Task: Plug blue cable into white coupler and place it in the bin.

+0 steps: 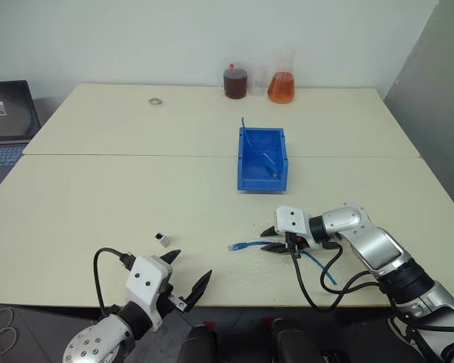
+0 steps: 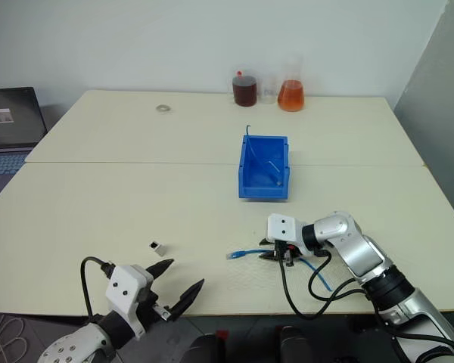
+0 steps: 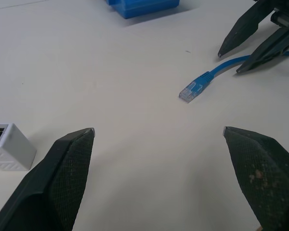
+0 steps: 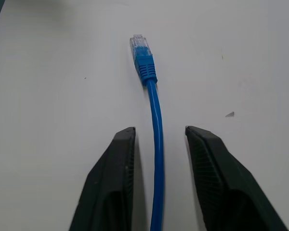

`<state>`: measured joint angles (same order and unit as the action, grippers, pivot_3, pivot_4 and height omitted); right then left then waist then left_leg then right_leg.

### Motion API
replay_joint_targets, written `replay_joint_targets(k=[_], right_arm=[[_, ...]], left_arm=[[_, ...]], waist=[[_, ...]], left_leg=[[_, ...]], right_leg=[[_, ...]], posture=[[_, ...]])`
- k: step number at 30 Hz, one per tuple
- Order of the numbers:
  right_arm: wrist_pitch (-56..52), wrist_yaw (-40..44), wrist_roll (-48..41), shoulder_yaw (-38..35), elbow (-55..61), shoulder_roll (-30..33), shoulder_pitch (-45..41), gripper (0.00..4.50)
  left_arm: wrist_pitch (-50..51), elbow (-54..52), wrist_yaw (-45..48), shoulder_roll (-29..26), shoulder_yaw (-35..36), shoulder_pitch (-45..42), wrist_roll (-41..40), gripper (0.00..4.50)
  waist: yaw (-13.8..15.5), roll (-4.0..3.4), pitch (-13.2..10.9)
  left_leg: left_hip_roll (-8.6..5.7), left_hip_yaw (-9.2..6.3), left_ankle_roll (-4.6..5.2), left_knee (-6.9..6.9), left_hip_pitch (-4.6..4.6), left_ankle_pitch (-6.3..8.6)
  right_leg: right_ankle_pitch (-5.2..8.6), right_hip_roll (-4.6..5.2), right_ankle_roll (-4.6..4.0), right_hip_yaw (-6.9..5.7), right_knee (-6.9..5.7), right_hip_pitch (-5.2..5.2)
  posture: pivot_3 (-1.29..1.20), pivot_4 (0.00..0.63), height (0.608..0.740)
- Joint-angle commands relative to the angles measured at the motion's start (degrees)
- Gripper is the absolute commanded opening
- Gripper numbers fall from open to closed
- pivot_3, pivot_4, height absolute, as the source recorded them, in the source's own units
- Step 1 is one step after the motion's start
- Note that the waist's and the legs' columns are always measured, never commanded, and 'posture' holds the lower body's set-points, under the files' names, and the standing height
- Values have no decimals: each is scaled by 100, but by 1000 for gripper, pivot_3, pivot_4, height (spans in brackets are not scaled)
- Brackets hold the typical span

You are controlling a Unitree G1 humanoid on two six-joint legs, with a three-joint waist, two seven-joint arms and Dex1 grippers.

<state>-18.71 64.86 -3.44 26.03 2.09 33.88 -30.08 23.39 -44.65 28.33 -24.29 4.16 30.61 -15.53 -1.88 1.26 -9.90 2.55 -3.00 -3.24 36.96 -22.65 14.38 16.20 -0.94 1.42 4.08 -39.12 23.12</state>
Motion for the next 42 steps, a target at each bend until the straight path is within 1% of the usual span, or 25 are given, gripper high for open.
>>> replay_joint_targets(k=[1,3,4,5,7,8,10,13,17,21,25,29,35,42], right_arm=[[-178,32,-125,-260,413,116,33,2729],[-324,31,-200,-373,576,202,85,3189],[-403,42,-246,-426,664,255,109,3551],[-532,68,-331,-514,808,336,160,3792],[-827,127,-532,-705,1131,512,292,4281],[-985,141,-657,-811,1297,597,368,4450],[-1373,113,-986,-1093,1648,710,528,4450],[-2102,-156,-1603,-1671,2148,667,746,4450],[-2867,-581,-2294,-2303,2652,520,866,4450],[-3198,-1028,-2531,-2578,2878,463,970,4450],[-3315,-1338,-2641,-2683,3049,488,1095,4450],[-3385,-1551,-2732,-2755,3183,524,1250,4450],[-3357,-1731,-2810,-2782,3236,626,1379,4450],[-3315,-1812,-2870,-2762,3253,711,1436,4450]], left_arm=[[79,-75,130,-136,-51,-226,-180,4500],[136,-68,335,-377,18,-443,-233,4500],[144,-34,471,-548,69,-580,-246,4500],[157,38,649,-758,146,-780,-288,4500],[319,211,987,-1151,322,-1274,-551,4500],[463,301,1154,-1338,392,-1554,-736,4500],[676,537,1612,-1764,386,-2187,-1031,4500],[836,1064,2348,-2269,48,-3200,-1234,4500],[793,1992,3390,-2545,-607,-4410,-1261,4500],[299,2825,4292,-2615,-1330,-5124,-823,4500],[-440,3556,4694,-2446,-1923,-5483,-213,4500],[-982,4062,4615,-2111,-2268,-5713,316,4500],[-1595,4476,4469,-1671,-2496,-5798,790,4500],[-1768,4636,4231,-1515,-2568,-5720,1238,4500]], waist=[[2,0,0],[3,0,0],[4,0,0],[3,0,0],[20,0,0],[29,0,0],[32,2,-1],[21,4,-2],[-9,4,-3],[-38,3,-3],[-22,2,-4],[3,3,-4],[4,6,-6],[-1,4,-4]], left_leg=[[0,0,0,0,0,0],[-1,0,0,0,-1,0],[-1,0,0,0,-1,0],[-1,-2,0,0,-2,0],[-1,-5,0,0,-2,0],[-1,-8,0,0,-2,0],[-1,-5,0,1,-3,0],[-3,-9,0,2,-7,0],[-4,-9,0,1,-8,0],[-2,-6,0,-1,-8,0],[-2,-7,0,-2,-12,0],[-3,-7,1,0,-17,0],[-4,-8,1,1,-19,0],[-4,-9,2,1,-17,0]], right_leg=[[0,0,0,0,0,0],[0,0,0,0,0,0],[0,0,0,-1,0,0],[0,0,0,-2,-1,0],[0,0,0,-5,-2,0],[0,-1,-1,-8,-2,0],[0,0,0,-8,-1,-1],[0,0,1,-11,-1,0],[0,-2,1,-11,-2,1],[1,-6,1,-8,-2,6],[2,-7,-2,-9,-1,8],[2,-6,-2,-8,-1,8],[2,-5,-1,-8,-1,9],[1,-6,-1,-8,-4,8]], posture=[[0,150,740],[0,150,740],[0,150,740],[0,150,740],[0,150,740],[0,150,740],[0,150,740],[0,150,740],[0,150,740],[0,150,740],[0,150,740],[0,150,740],[0,150,740],[0,150,740]])
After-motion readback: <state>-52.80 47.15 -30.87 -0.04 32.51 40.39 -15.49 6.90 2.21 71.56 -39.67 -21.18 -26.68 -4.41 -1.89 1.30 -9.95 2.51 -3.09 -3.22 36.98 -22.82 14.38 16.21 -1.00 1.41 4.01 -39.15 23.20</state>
